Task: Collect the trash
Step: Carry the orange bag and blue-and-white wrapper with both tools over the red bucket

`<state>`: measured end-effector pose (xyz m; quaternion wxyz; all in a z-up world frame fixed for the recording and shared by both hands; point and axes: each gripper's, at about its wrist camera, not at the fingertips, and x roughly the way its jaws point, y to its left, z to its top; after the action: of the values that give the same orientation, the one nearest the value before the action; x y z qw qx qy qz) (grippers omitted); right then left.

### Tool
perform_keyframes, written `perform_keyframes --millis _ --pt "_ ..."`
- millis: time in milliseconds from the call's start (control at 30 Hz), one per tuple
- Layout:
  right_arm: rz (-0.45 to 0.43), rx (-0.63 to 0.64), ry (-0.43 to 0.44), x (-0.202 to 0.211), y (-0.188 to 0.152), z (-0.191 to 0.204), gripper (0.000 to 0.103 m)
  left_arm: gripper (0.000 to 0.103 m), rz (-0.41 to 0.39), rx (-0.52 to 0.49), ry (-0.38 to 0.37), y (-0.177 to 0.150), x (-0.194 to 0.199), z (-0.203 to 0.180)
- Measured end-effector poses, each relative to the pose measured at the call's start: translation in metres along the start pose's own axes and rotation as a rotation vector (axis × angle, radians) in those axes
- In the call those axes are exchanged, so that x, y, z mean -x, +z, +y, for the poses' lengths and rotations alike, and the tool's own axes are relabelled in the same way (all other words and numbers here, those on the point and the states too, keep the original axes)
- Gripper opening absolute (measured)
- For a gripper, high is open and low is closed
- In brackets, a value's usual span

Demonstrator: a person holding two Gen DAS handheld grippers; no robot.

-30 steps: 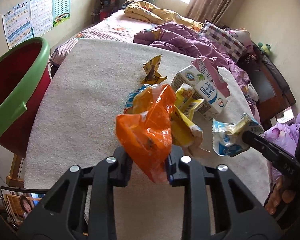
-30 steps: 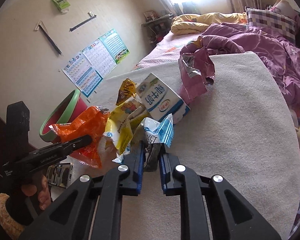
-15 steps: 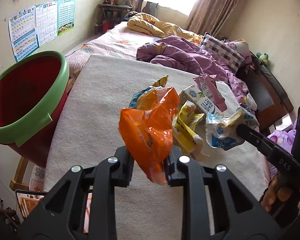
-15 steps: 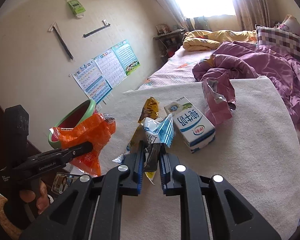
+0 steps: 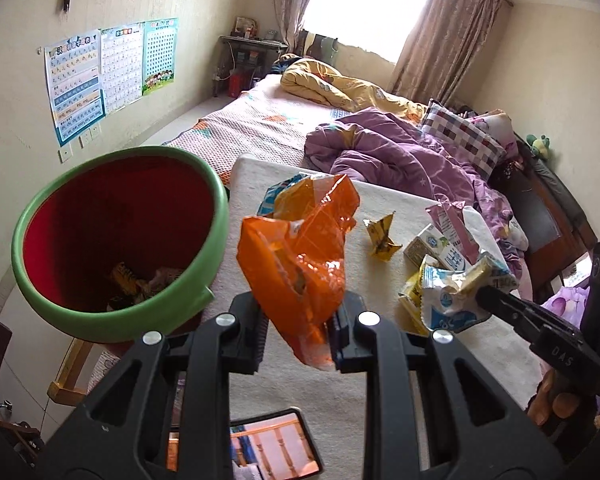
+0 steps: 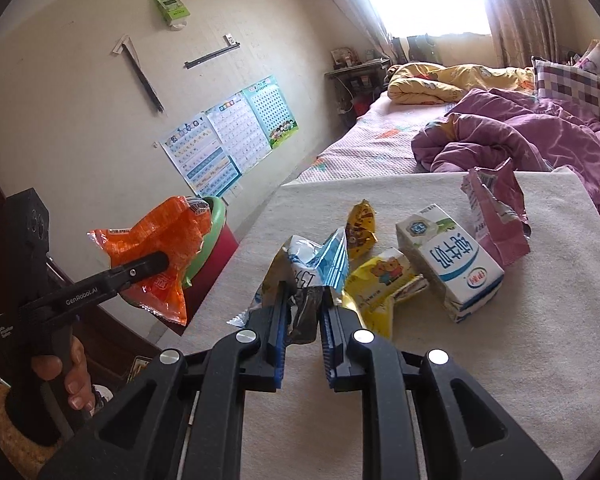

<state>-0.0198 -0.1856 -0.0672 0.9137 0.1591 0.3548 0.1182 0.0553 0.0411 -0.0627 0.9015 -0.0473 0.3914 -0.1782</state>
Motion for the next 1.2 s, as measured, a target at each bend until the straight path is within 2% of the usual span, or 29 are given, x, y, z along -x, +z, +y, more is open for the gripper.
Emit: perform_keyframes --millis 200,600,1200 --pt "-0.001 0.007 -0.009 -0.017 0.003 0.033 0.016 0.024 -0.008 0.004 -0.012 0.009 0.006 0.035" --pt "-0.02 -0.003 -0.036 -0.043 -0.001 0.09 0.016 0.024 0.005 -0.053 -0.064 0.014 0.014 0.076" --pt "-0.031 0.037 -0.043 -0.068 0.004 0.14 0.016 0.024 -0.005 -0.045 -0.035 0.02 0.021 0.128"
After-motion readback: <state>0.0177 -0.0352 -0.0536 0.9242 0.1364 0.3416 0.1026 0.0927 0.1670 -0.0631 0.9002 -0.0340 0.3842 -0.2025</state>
